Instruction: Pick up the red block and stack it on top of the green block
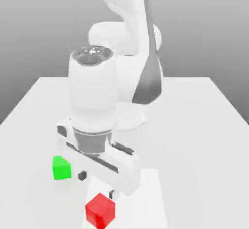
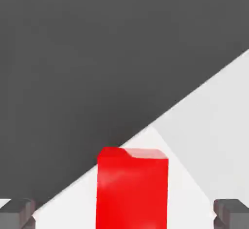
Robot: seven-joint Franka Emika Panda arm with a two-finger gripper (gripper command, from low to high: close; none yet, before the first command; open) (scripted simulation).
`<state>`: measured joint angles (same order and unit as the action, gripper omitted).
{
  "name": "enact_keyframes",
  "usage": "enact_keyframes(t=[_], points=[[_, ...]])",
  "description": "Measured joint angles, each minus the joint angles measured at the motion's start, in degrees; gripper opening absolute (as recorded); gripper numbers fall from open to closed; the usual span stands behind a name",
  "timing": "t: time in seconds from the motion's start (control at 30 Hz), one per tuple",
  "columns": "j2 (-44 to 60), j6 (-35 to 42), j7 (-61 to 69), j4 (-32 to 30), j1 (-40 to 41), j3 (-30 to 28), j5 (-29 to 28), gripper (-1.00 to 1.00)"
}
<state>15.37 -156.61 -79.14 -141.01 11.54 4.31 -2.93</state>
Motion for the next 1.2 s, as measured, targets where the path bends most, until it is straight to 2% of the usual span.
enact_keyframes(t=[0.07, 0.1, 0.33, 0.5, 0.83, 0.9, 1.07, 1.1, 1.2], points=[[4.15, -3.39, -0.6, 0.56, -0.47, -0.62, -0.6, 0.0], [6.04, -4.95, -0.85, 0.83, -0.72, -0.93, -0.93, -1.0], [6.42, -5.33, -0.97, 0.88, -0.71, -0.94, -1.04, -1.0], [-2.49, 1.89, 0.22, -0.83, 0.26, -0.05, 0.48, -1.0], [-22.75, 3.43, 2.11, -19.55, 13.02, -8.75, -0.24, -1.0], [-23.69, 1.95, 2.98, -21.9, 13.94, -10.1, 0.53, -1.0], [-14.93, -7.19, 4.85, -22.3, 13.59, -10.53, 3.13, -1.0], [-12.88, -9.15, 5.4, -22.22, 13.67, -10.25, 3.92, 1.0], [-12.88, -9.15, 5.4, -22.22, 13.66, -10.25, 3.91, 1.0]])
